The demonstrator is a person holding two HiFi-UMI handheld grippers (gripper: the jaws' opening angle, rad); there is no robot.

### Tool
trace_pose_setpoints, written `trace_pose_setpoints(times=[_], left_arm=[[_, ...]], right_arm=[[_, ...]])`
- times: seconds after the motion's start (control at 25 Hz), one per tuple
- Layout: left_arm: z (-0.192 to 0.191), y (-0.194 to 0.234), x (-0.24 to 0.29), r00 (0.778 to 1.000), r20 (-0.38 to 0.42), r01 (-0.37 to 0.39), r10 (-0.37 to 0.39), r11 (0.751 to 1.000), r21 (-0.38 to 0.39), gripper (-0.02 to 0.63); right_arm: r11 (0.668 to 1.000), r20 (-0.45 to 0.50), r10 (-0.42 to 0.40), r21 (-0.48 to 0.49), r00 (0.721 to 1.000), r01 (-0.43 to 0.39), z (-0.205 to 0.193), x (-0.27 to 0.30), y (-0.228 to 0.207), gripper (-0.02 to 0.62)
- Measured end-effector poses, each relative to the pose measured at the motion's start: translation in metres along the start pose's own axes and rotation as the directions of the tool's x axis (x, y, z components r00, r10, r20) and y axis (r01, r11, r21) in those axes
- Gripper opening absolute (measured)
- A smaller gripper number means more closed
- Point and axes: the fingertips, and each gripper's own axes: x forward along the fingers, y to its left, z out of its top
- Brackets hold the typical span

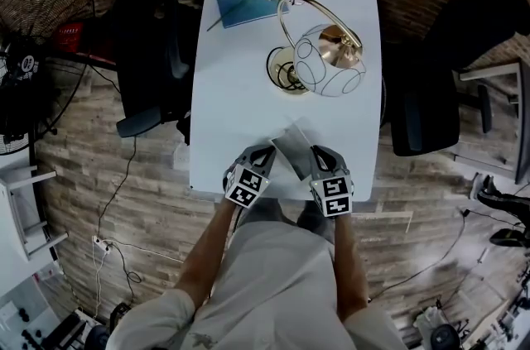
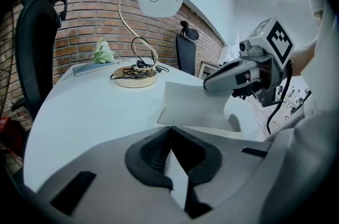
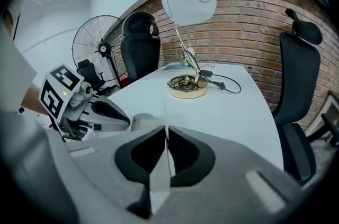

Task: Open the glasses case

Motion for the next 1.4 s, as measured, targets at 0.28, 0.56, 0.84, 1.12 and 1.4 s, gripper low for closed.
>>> trace_pose_setpoints(times=[0.28, 0.56, 0.84, 1.12, 1.4], left_arm=[[0.001, 0.001, -0.001, 1.000, -0.001, -0.003, 0.003, 1.000, 0.000, 0.006], [0.000, 0.001, 0.000, 1.000, -0.005, -0.007, 0.007, 1.000, -0.005, 0.005], [0.000, 0.001, 0.001, 1.000, -0.002, -0.010, 0.010, 1.000, -0.003, 0.005], [0.000, 0.001, 0.001, 1.000, -0.007, -0.006, 0.006, 1.000, -0.005, 0.005], [0.000, 0.001, 0.001, 1.000, -0.009, -0.006, 0.005, 1.000, -0.007, 0.005]], right_arm=[[1.000, 0.000, -0.010, 0.008, 1.000, 0.010, 0.002, 0.001, -0.004, 0.026], [1.000, 0.003, -0.023, 0.013, 1.000, 0.023, 0.001, 0.002, -0.009, 0.026], [0.998, 0.006, -0.063, 0.000, 0.998, 0.063, -0.001, 0.005, -0.017, 0.028], [0.998, 0.002, -0.064, 0.011, 0.998, 0.064, -0.001, 0.006, -0.017, 0.028], [0.997, -0.006, -0.072, -0.005, 0.997, 0.072, -0.002, 0.005, -0.018, 0.028]])
